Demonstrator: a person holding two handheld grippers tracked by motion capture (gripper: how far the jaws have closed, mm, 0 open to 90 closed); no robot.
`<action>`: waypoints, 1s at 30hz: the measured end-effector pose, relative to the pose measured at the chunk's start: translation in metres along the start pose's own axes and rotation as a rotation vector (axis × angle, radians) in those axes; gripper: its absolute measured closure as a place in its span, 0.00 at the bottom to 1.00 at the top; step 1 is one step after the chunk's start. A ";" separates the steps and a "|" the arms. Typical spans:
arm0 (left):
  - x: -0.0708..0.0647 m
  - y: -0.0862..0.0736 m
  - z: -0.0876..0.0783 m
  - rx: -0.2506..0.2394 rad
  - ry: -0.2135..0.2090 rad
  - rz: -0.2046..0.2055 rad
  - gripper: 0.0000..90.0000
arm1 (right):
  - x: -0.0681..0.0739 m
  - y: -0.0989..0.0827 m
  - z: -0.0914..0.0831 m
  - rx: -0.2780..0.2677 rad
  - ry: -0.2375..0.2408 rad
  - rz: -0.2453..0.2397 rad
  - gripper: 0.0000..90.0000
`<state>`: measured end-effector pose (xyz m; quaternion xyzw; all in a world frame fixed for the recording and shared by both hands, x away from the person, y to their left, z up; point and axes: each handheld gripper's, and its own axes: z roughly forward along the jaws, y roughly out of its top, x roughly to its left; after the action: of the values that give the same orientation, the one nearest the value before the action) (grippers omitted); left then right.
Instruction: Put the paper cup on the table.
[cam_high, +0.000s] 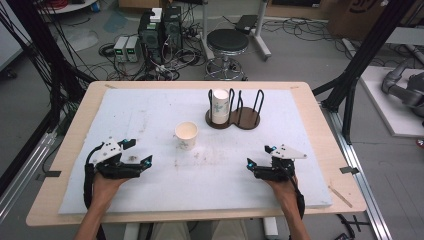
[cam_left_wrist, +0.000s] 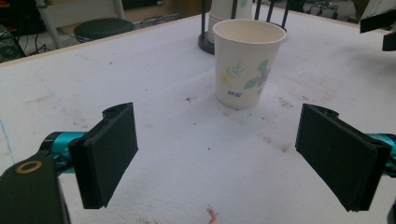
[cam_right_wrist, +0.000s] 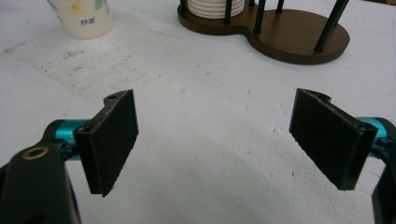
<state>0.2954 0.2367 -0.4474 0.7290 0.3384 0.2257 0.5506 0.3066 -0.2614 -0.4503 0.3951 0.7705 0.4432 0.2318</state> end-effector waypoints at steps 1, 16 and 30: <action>-0.001 -0.003 0.001 -0.009 -0.013 -0.016 0.14 | 0.000 0.000 0.000 0.000 0.000 0.004 0.18; -0.008 -0.015 0.007 -0.004 0.022 0.053 0.15 | 0.001 -0.001 -0.001 -0.016 -0.005 -0.012 0.18; -0.006 -0.016 0.005 -0.020 0.018 0.027 0.16 | 0.002 -0.001 0.000 -0.001 0.005 -0.011 0.18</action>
<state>0.2910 0.2321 -0.4641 0.7261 0.3311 0.2428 0.5516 0.3052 -0.2601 -0.4507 0.3897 0.7731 0.4433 0.2323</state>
